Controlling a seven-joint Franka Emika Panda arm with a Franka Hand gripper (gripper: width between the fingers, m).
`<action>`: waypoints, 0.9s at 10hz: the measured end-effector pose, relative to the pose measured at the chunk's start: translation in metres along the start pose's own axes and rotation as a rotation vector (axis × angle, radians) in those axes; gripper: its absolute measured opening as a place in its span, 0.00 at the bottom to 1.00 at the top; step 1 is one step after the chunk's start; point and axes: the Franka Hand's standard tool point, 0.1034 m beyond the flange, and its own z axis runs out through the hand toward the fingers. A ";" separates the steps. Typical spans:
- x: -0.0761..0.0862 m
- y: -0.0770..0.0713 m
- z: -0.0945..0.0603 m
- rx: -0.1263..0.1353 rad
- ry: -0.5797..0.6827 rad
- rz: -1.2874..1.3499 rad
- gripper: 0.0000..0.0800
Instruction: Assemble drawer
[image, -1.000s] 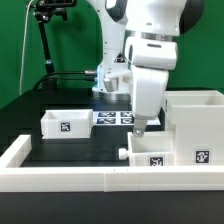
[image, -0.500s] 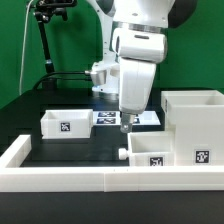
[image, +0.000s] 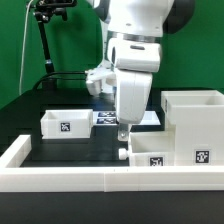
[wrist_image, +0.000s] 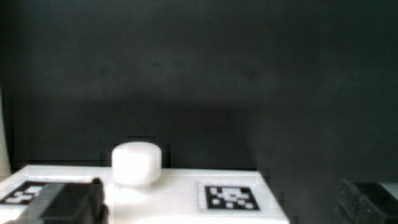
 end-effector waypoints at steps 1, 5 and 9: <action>-0.007 -0.003 0.005 0.009 0.023 0.016 0.81; -0.044 -0.009 0.016 0.018 0.149 0.006 0.81; -0.011 -0.006 0.018 0.029 0.166 0.027 0.81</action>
Offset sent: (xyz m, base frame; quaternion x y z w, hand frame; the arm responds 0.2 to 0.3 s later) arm 0.0042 -0.0035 -0.0041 -0.0045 0.2608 -0.0020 0.9654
